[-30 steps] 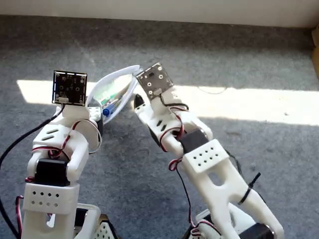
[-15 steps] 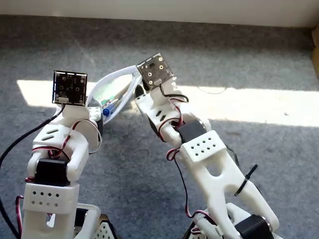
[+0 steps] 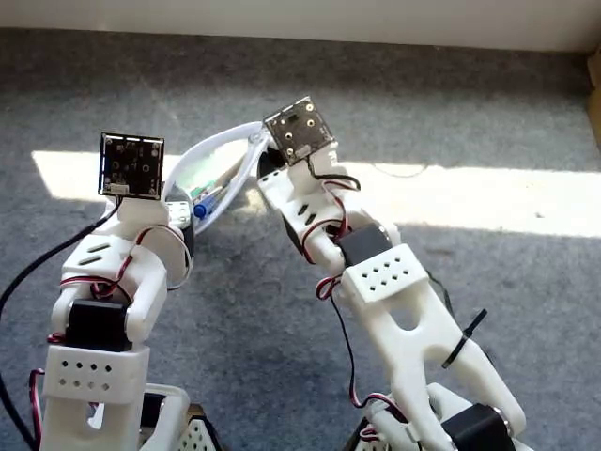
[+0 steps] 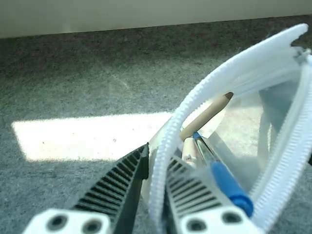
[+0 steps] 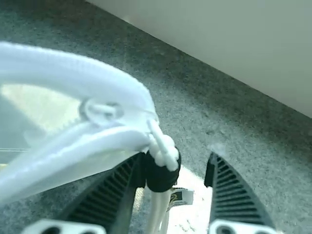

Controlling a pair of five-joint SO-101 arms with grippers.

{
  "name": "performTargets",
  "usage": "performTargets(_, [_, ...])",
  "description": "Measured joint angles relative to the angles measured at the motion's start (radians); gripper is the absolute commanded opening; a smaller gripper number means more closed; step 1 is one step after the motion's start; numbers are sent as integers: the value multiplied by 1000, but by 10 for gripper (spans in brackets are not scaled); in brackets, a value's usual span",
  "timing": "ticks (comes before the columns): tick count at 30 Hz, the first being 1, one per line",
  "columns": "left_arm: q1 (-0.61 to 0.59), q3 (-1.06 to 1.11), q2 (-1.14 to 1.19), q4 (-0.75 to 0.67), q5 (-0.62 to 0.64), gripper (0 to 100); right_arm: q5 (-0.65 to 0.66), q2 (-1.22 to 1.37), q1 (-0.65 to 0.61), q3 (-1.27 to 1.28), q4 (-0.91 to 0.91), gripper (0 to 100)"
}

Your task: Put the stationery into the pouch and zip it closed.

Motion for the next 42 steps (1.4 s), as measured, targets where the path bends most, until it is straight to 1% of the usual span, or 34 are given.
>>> performTargets(3, [0, 0, 0, 0, 0, 7, 0, 0, 0, 0, 0, 76])
performTargets(7, [0, 0, 0, 0, 0, 7, 0, 0, 3, 0, 0, 50])
performTargets(10, [0, 0, 0, 0, 0, 7, 18, 0, 5, 0, 0, 2])
performTargets(13, [0, 0, 0, 0, -2, 7, 80, 0, 9, 0, 0, 5])
performTargets(17, [0, 0, 0, 0, -2, 7, 112, -34, 12, 18, 0, 5])
performTargets(23, [0, 0, 0, 0, -2, 10, 121, -295, 12, 166, 0, 5])
performTargets(24, [0, 0, 0, 0, -2, 22, 127, -339, 12, 190, 0, 5])
performTargets(26, [0, 0, 0, 0, -2, 77, 146, -408, 11, 241, -2, 5])
performTargets(28, [0, 0, 0, 0, -2, 137, 161, -453, 11, 292, -2, 5])
performTargets(30, [0, 0, 0, 0, 5, 172, 175, -489, 11, 328, 6, 5])
performTargets(35, [0, 2, 0, -5, 63, 181, 183, -580, -8, 351, 149, 5])
performTargets(42, [0, 11, 0, -2, 69, 181, 183, -743, -74, 351, 423, 5])
